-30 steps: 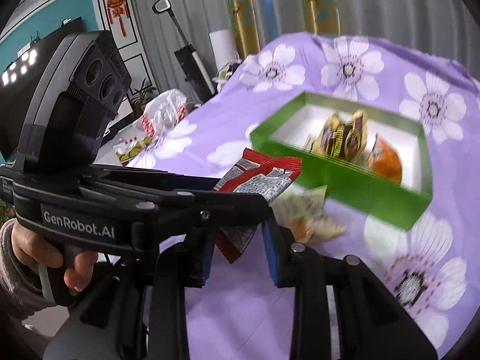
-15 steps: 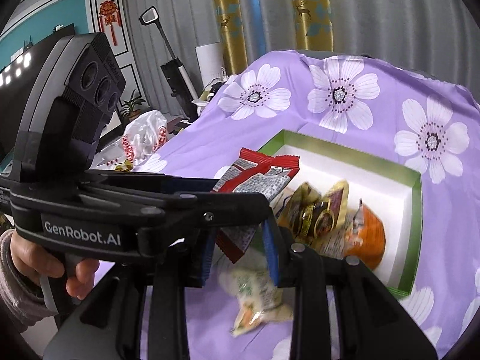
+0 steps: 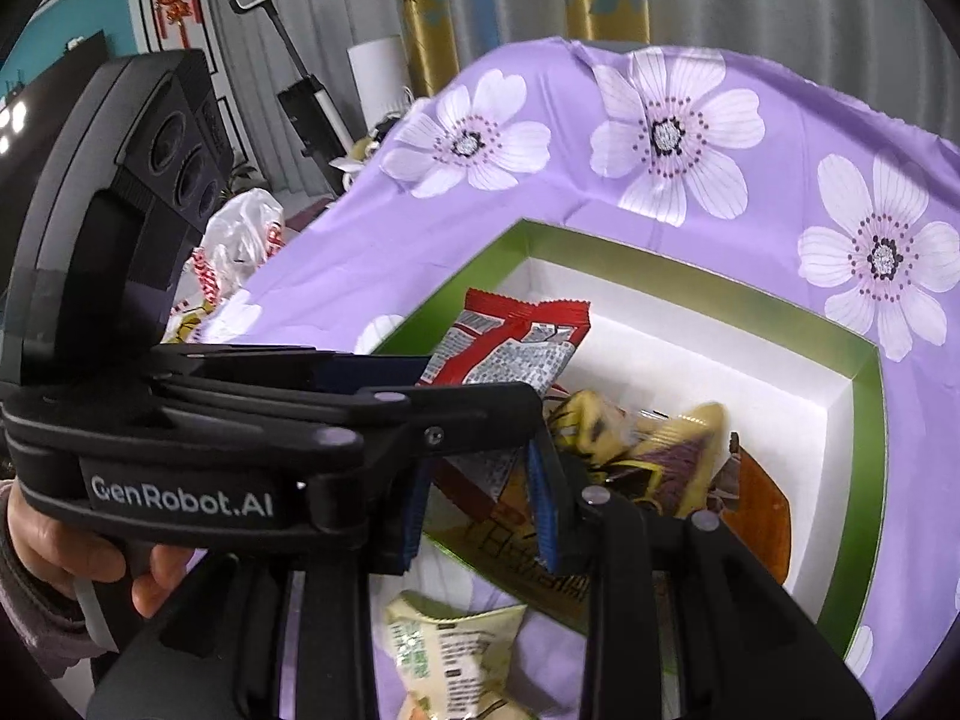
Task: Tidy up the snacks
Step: 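Lower the red-and-white bag into the box and open the right tool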
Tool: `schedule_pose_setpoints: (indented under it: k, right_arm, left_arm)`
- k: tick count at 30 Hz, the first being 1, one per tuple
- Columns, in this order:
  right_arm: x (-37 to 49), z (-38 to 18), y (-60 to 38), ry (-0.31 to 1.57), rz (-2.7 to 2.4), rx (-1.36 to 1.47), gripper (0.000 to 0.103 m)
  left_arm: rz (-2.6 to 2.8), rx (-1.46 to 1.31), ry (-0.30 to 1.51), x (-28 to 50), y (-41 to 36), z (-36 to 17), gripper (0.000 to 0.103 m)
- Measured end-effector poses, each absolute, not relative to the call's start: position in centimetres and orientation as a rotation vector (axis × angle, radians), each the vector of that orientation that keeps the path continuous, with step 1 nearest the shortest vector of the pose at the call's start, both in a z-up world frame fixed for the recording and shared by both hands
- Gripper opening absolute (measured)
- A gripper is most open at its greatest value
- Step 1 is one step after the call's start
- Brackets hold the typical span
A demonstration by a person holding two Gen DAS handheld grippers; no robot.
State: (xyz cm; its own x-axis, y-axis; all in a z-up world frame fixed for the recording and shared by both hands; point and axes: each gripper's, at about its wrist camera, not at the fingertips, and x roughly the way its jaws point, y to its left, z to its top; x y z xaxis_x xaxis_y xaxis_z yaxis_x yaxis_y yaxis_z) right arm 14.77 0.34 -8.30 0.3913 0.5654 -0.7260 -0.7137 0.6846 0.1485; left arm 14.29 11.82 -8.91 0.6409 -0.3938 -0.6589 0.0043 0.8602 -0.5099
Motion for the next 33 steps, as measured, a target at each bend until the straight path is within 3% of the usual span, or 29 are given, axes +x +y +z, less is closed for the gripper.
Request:
schedule_pose_setpoints:
  k: [9,10,13,16,21,23,33]
  right_arm:
    - [14.7,-8.4,0.1,0.839,0.775,-0.204,0.036]
    - [14.6,-8.2,-0.1,0.834,0.773,-0.201,0.037]
    - [13.8,-7.9,-0.9,0.820,0.764,-0.182,0.054]
    - [12.5,-7.3,-1.6,0.799,0.771,-0.180,0.055]
    - [9.6,-5.5,-3.4,0.745,0.771,-0.141,0.068]
    - [8.4,-4.8,-4.2,0.724,0.767,-0.126,0.069]
    - [4.1,-3.7,-7.7,0.676,0.723,-0.115,0.083]
  left_arm:
    - [-0.168,-0.485,0.865,14.6,11.6,-9.1,0.053]
    - [-0.158,-0.481,0.866,14.4,11.6,-8.9,0.056]
    - [-0.121,-0.447,0.861,13.7,11.5,-8.0,0.081]
    - [-0.112,-0.418,0.837,12.6,11.4,-6.8,0.084]
    - [-0.070,-0.355,0.810,10.3,10.9,-4.9,0.088]
    - [-0.055,-0.332,0.813,9.3,10.5,-4.5,0.101]
    - [-0.032,-0.257,0.791,4.0,8.0,-3.0,0.101]
